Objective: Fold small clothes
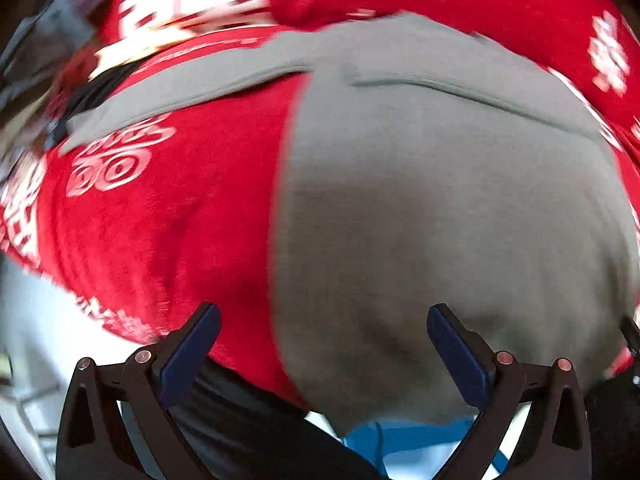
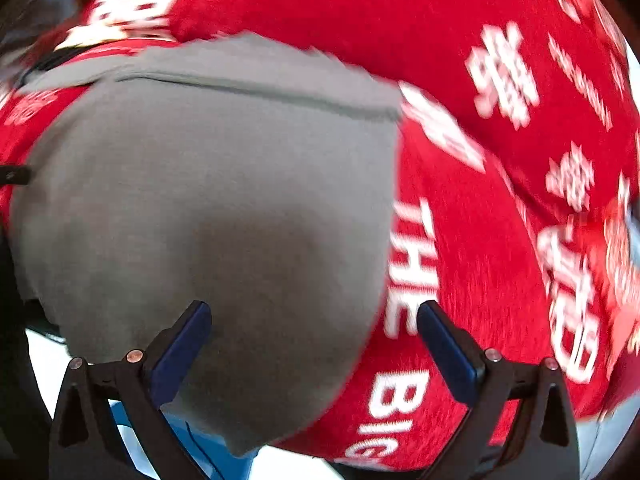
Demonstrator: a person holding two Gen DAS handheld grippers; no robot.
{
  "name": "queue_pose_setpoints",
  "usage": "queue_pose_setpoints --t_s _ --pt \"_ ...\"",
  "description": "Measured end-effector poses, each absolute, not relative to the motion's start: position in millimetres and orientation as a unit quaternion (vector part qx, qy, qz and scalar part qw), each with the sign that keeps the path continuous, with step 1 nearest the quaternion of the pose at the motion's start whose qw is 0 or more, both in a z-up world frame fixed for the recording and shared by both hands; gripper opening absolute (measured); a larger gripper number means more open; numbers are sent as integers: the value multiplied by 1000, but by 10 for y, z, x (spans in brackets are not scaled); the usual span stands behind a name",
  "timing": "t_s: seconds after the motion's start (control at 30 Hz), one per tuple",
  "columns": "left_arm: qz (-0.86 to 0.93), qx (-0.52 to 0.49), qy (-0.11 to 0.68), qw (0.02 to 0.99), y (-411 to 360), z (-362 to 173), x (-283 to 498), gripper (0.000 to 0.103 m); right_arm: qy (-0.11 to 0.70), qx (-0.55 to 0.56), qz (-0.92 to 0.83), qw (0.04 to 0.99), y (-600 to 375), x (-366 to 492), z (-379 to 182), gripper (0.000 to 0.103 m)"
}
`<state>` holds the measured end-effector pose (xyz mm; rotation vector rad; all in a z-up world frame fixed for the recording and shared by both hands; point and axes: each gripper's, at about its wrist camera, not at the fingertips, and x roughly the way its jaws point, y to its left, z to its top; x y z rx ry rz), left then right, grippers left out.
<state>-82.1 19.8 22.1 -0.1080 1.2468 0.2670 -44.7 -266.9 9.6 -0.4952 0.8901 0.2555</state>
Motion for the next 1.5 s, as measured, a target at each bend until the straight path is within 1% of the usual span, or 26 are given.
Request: queue_pose_setpoints --t_s 0.1,0.13,0.2,0.23,0.3,0.37,0.47,0.57,0.67,0.73,0.83,0.9,1.0,1.1,1.2,1.33,1.4,1.5 --pt "125 0 613 780 13 4 -771 103 424 -249 191 850 -2381 -572 24 102" --pt "128 -10 616 777 29 -37 -774 103 427 -262 199 843 -2322 -610 -49 102" --pt "131 -75 623 768 210 -49 -823 103 439 -296 191 827 -2271 -618 -233 102" --pt "139 -98 630 758 326 -90 -869 103 456 -296 186 819 -2339 -602 -322 102" --pt "148 -121 640 744 474 -137 -946 103 464 -262 187 825 -2550 -577 -302 102" --pt "153 -123 650 735 557 -125 -1010 103 470 -270 171 823 -2702 -576 -287 102" --pt "158 -85 638 749 424 60 -1040 103 487 -260 161 818 -2884 -564 -214 102" --pt "125 -60 616 776 158 212 -943 103 468 -261 141 832 -2956 -593 -68 102" --pt "102 -65 621 775 -30 133 -758 103 453 -250 164 840 -2813 -562 13 102" --pt "104 -81 646 752 -79 -79 -653 103 449 -263 185 834 -2662 -516 -13 102" --pt "103 -154 653 734 92 -148 -666 103 450 -293 199 820 -2509 -511 -152 102" --pt "125 -147 655 731 194 -127 -711 103 479 -304 181 803 -2573 -504 -323 102" --pt "165 -120 632 748 325 33 -795 103 487 -279 174 809 -2716 -465 -233 102" --pt "157 -141 607 766 361 194 -733 103 486 -256 162 820 -2825 -388 -71 102" --pt "135 -140 583 789 240 308 -320 103 479 -208 158 838 -2870 -135 163 102" --pt "122 -105 552 818 -2 440 291 103 472 -158 139 856 -2764 224 408 102" --pt "119 -122 549 818 14 541 493 103 471 -136 134 861 -2690 439 494 102" --pt "101 -137 540 824 21 525 934 103 480 -106 125 862 -2604 878 526 102"
